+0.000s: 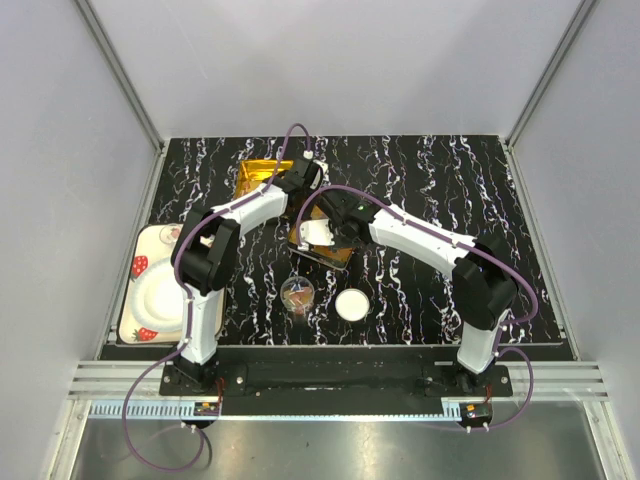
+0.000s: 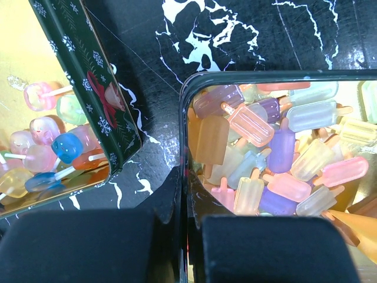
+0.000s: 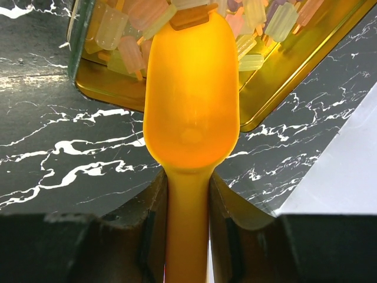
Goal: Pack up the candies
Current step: Scoop the fake candies from the storage box.
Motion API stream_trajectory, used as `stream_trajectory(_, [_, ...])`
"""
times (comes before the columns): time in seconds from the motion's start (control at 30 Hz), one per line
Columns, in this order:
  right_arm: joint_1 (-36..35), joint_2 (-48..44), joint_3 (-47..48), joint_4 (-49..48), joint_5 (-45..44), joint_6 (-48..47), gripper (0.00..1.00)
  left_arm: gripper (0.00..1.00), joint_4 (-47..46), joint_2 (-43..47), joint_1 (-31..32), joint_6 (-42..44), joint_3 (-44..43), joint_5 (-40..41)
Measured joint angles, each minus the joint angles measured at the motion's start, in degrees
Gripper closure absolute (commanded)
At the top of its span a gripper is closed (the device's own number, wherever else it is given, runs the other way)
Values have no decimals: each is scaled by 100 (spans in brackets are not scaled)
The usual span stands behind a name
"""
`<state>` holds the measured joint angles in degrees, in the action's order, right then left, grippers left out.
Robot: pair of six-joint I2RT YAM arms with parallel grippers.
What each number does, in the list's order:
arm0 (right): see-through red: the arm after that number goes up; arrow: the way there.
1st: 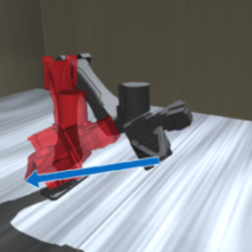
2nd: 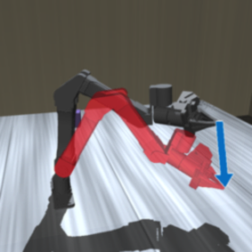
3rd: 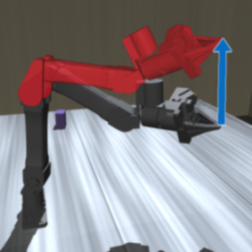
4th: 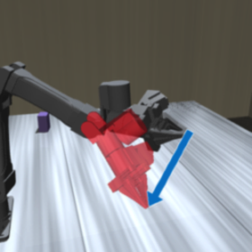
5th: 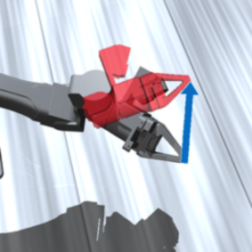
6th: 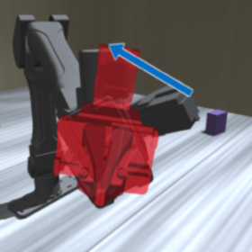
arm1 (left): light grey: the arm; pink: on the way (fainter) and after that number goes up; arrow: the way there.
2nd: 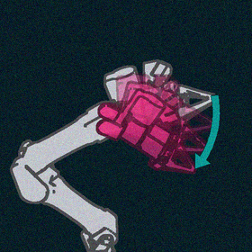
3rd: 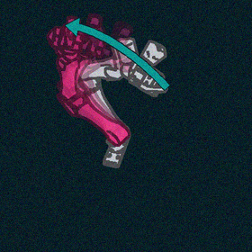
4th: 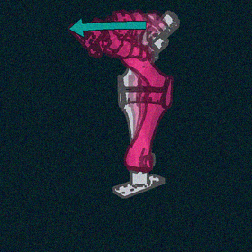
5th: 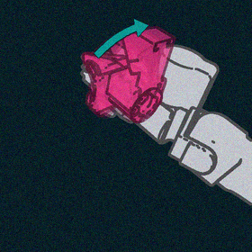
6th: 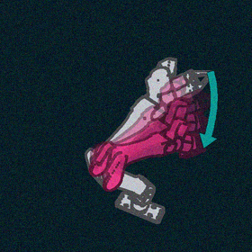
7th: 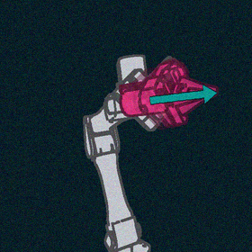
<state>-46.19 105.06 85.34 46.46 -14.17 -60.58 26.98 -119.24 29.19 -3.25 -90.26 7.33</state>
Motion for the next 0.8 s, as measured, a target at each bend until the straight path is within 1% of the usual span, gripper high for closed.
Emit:
stream_trajectory(0.4, [46,24,-11,-33,50,103,100,100,-2,-2,0,0,7,-48])
stream_trajectory(0.8, [238,52,153,138,605,350,100,100,-13,0,-4,2,55,-162])
